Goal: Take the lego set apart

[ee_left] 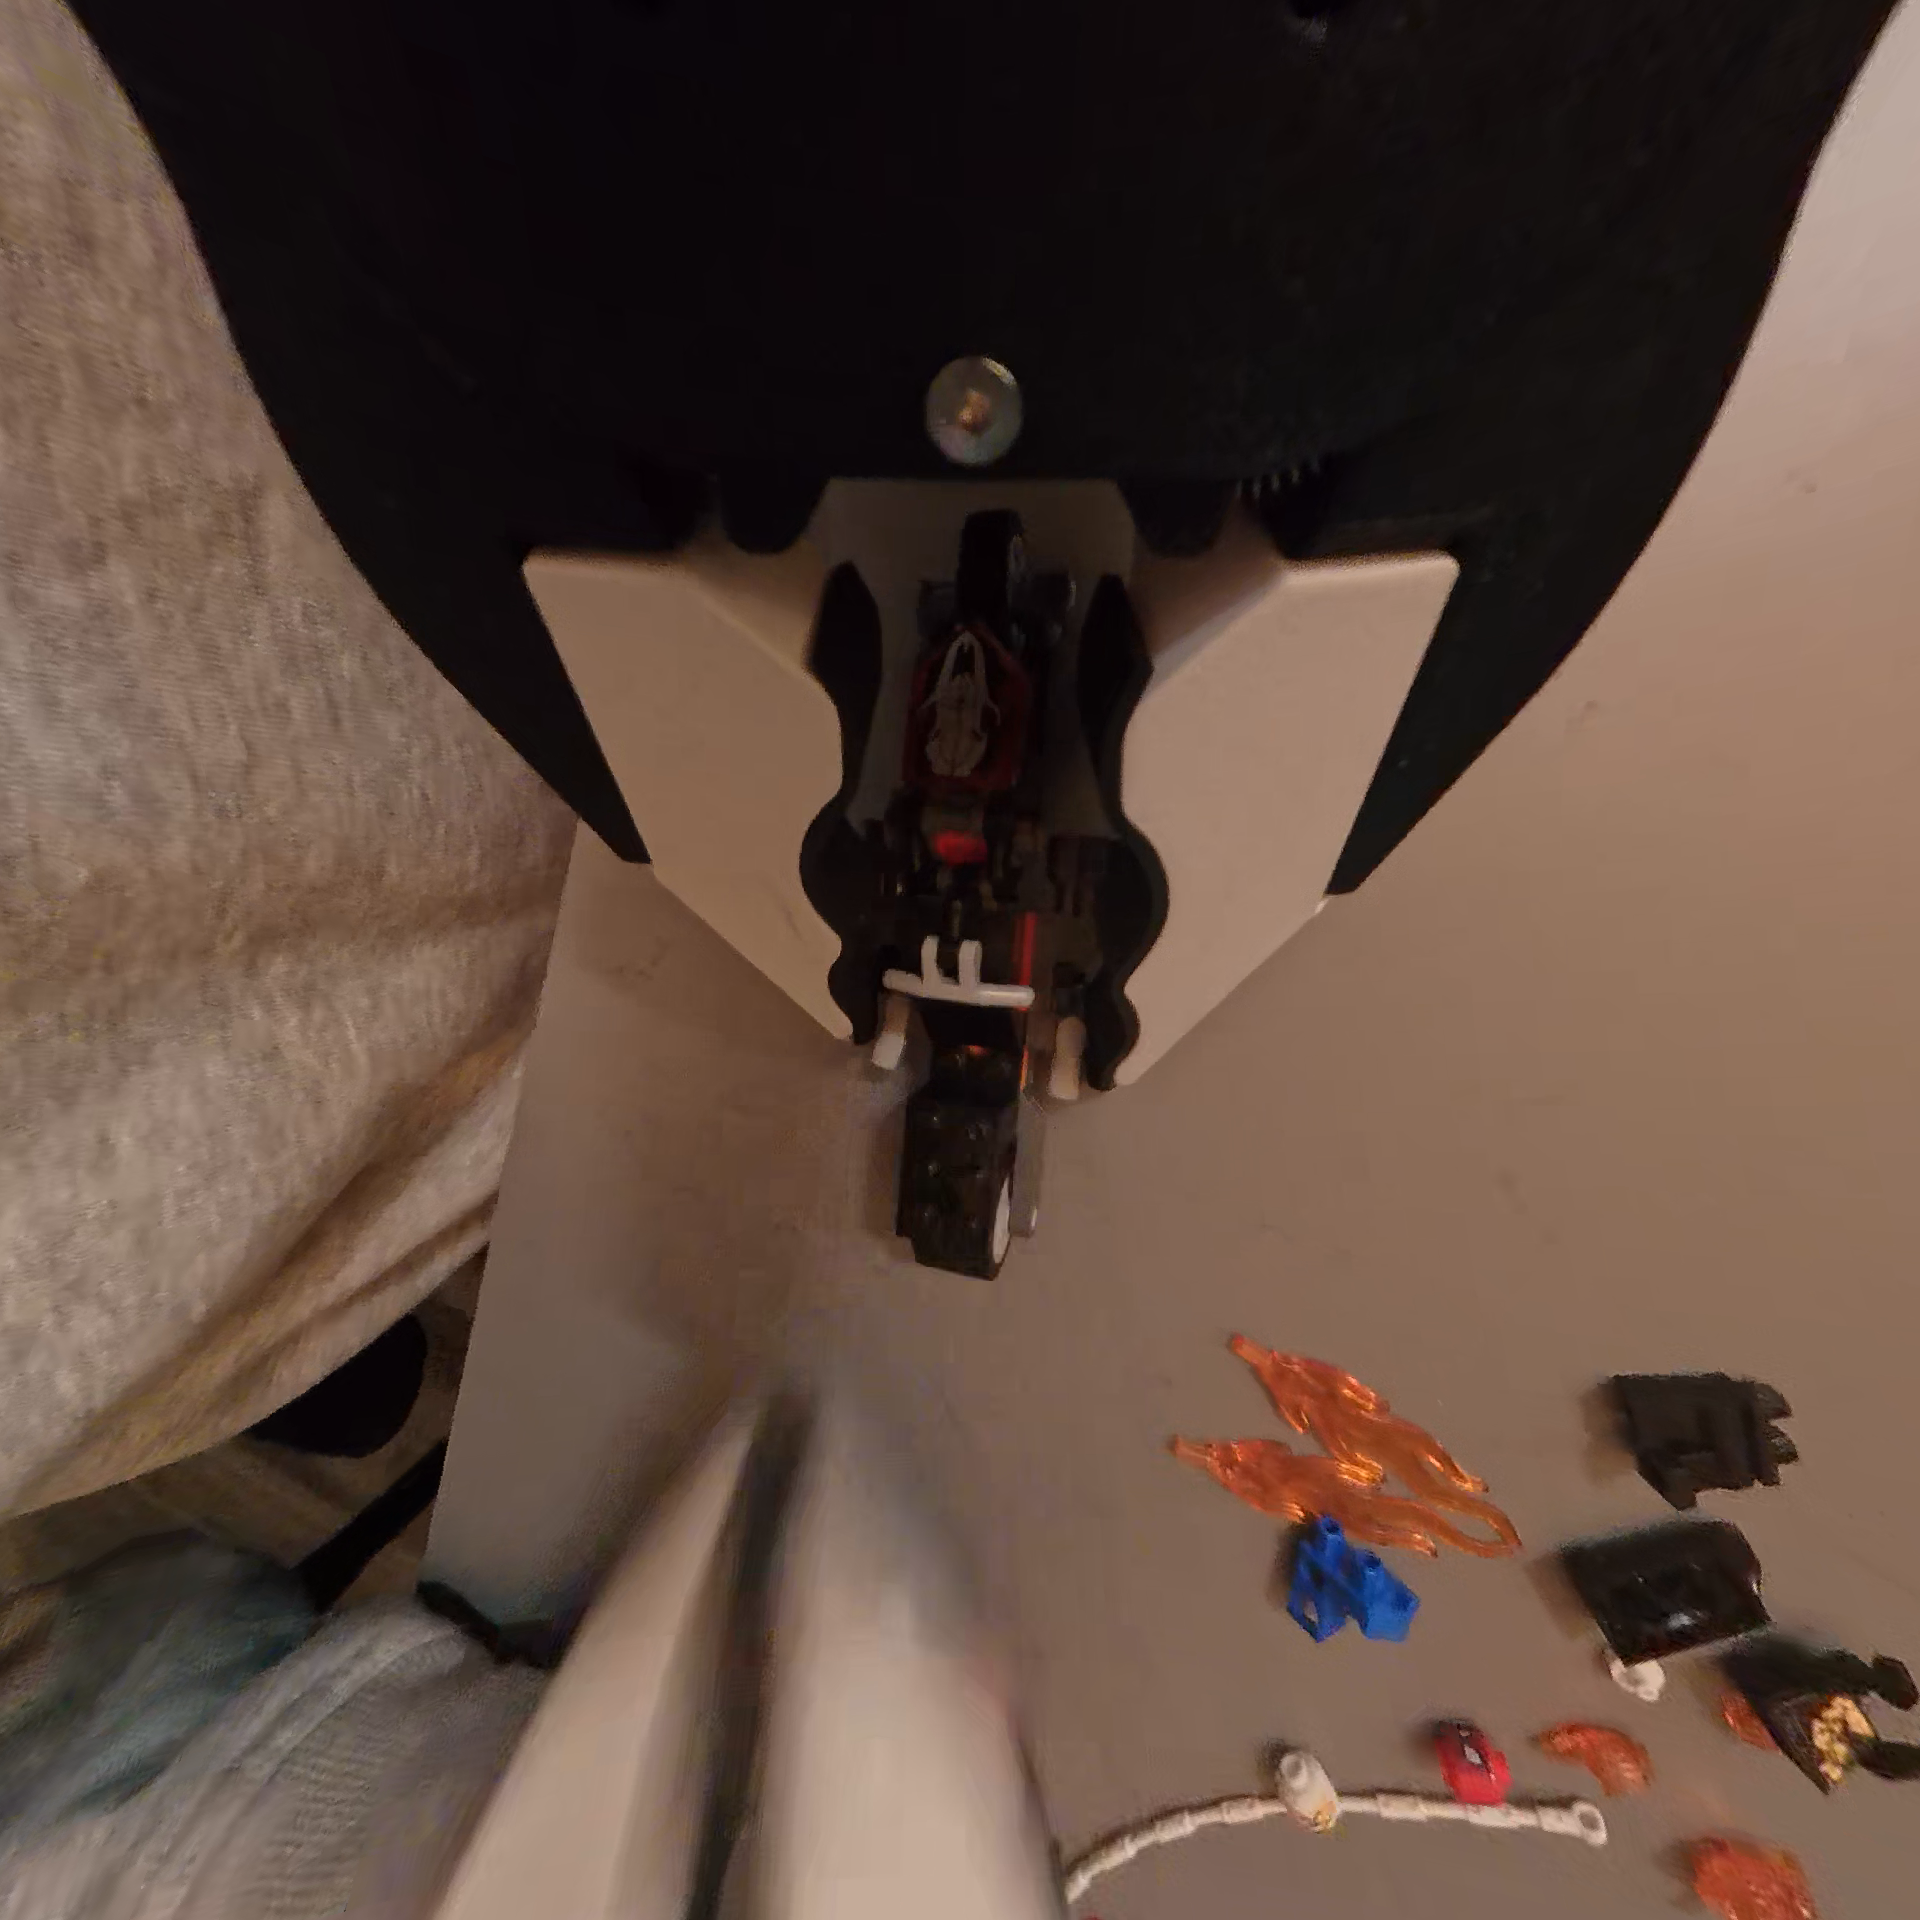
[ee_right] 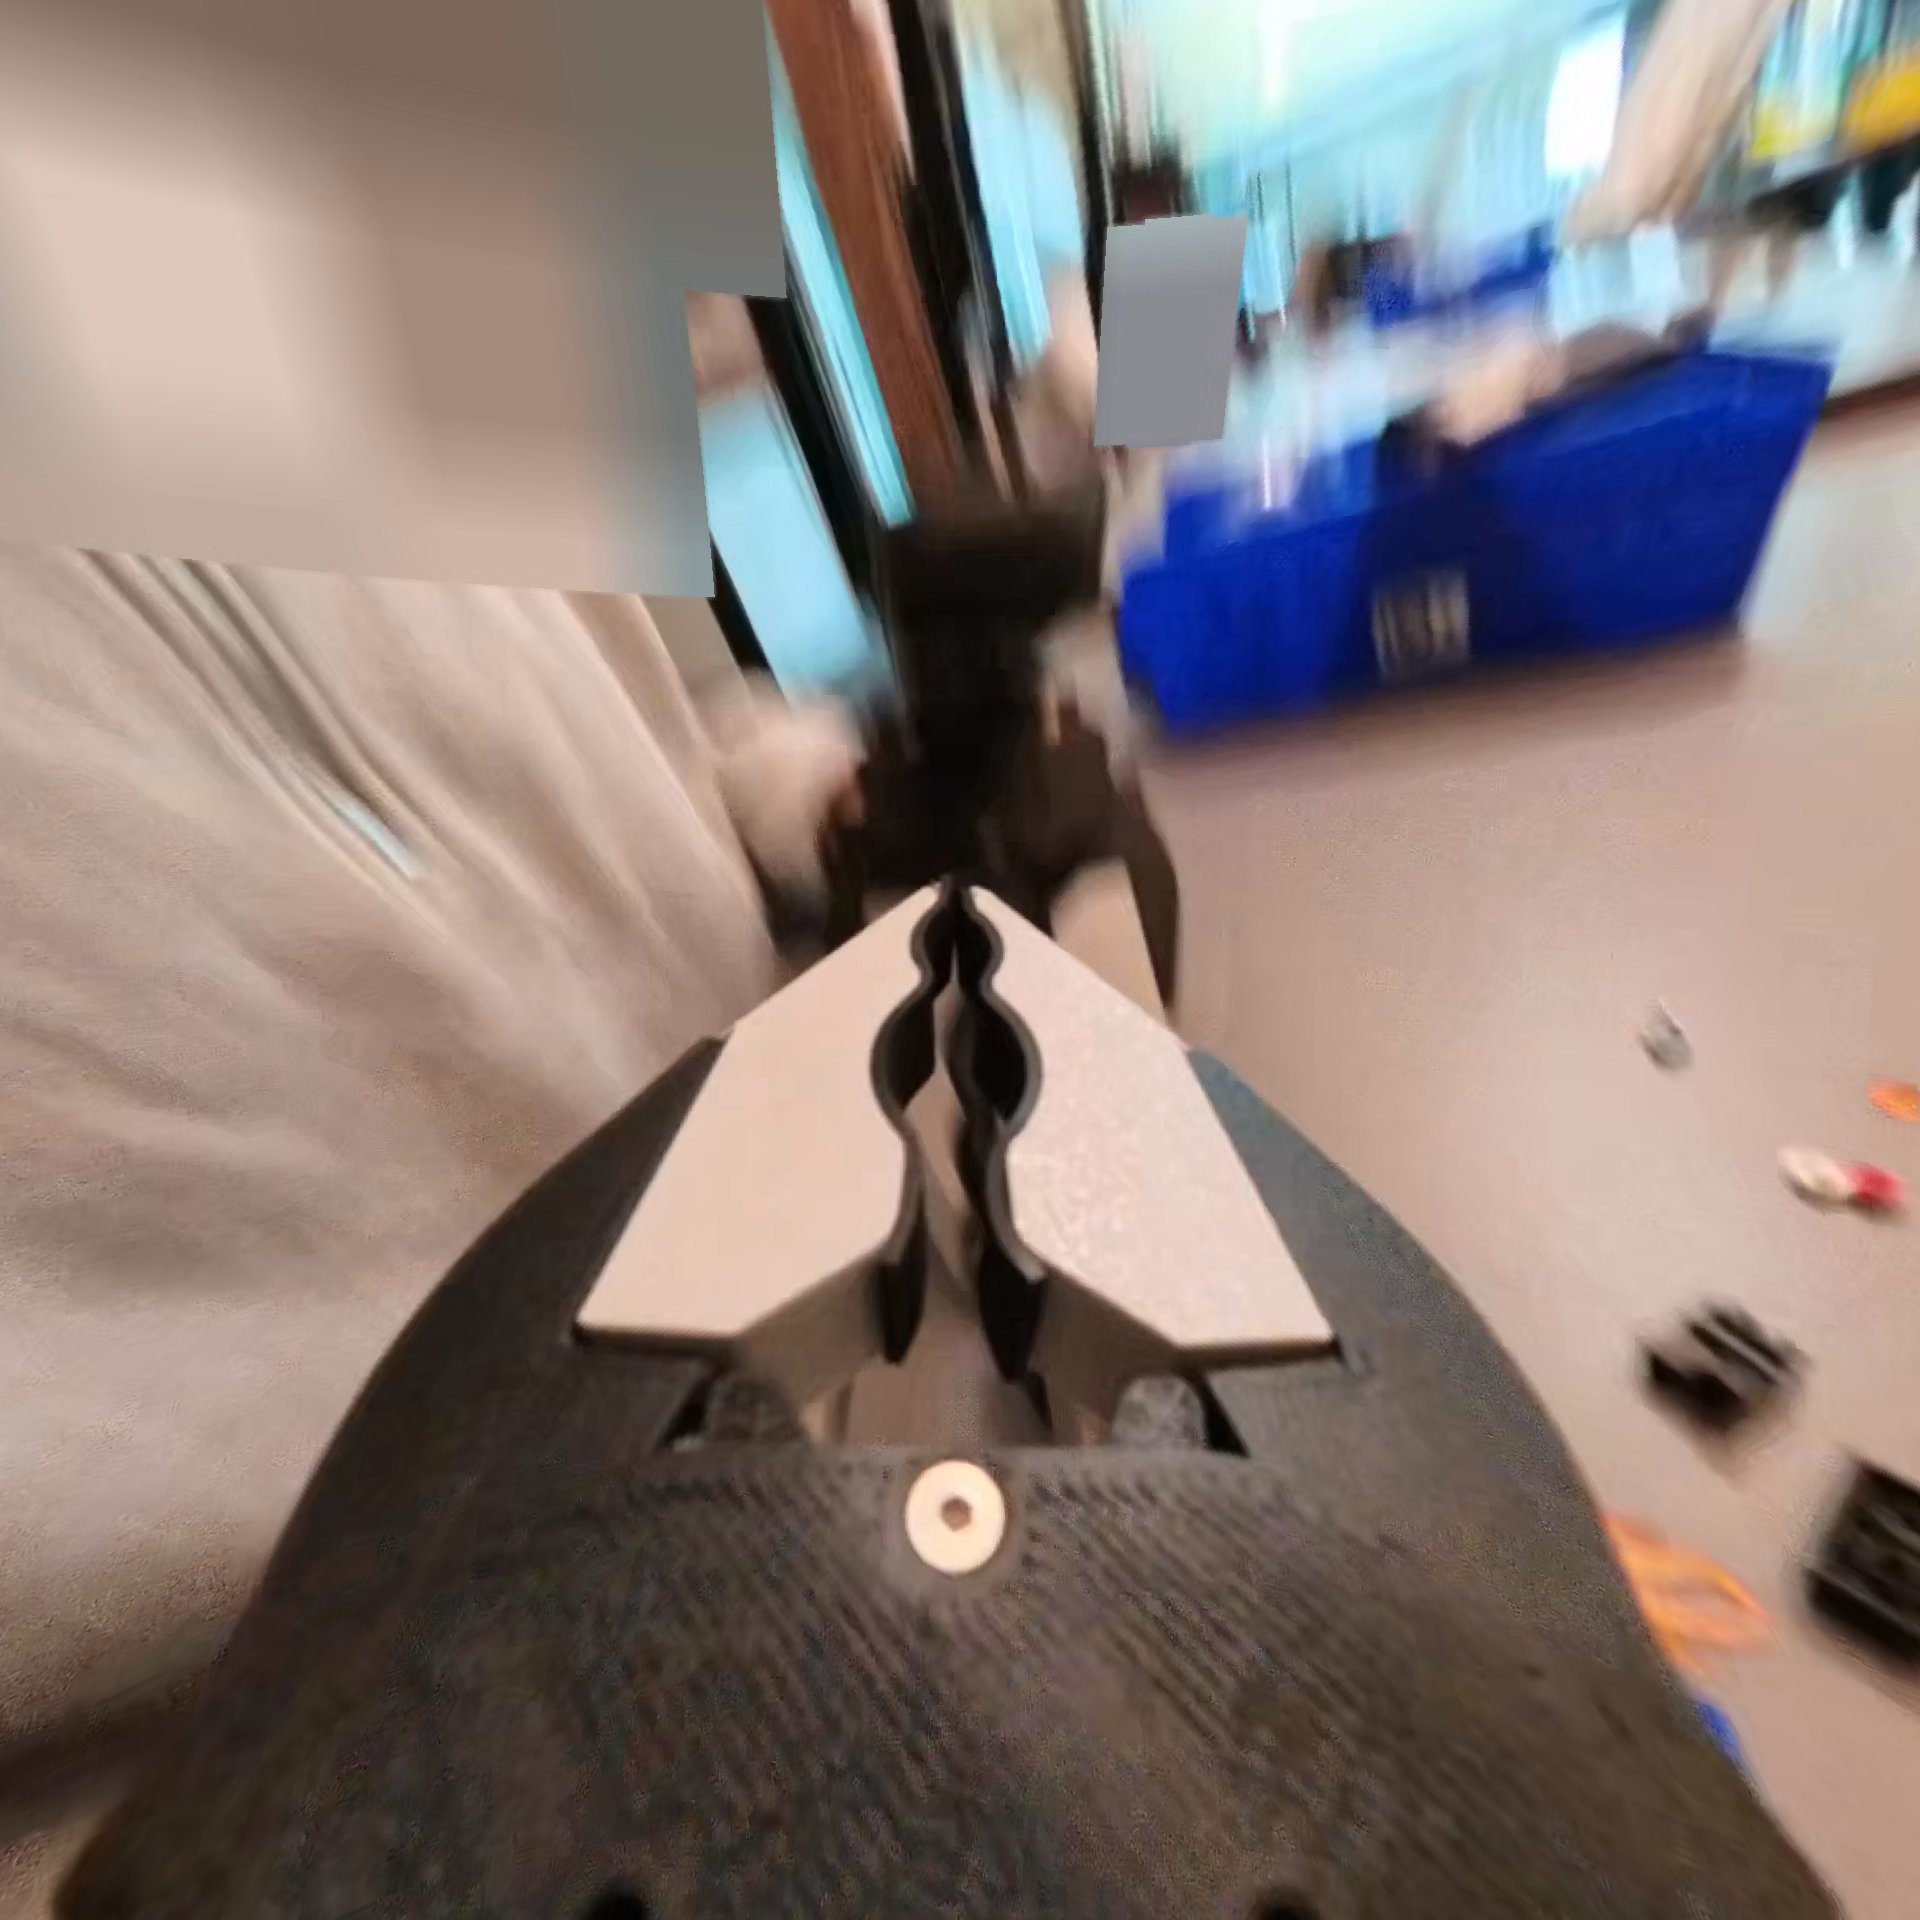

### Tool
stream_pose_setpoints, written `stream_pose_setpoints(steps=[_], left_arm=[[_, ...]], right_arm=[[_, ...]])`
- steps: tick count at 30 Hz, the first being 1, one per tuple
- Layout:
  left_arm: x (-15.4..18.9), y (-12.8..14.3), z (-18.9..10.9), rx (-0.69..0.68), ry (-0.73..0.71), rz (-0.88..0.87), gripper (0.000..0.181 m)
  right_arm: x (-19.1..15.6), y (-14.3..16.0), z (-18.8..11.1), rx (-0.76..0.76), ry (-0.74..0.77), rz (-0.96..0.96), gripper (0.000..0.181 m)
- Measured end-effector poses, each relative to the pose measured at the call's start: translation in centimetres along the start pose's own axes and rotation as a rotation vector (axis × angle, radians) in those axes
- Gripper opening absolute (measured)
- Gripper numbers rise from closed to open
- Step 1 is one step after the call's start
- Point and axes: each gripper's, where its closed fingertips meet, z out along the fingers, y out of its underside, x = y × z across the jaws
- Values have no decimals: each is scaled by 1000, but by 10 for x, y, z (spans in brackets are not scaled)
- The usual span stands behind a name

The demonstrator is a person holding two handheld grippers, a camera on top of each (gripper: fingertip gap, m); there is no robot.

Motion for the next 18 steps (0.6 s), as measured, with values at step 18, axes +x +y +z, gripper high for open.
stream_pose_setpoints(steps=[18], left_arm=[[0, -1, -1, -3, 0, -12, 41]], right_arm=[[23, 104, -4, -604, 266, -210, 17]])
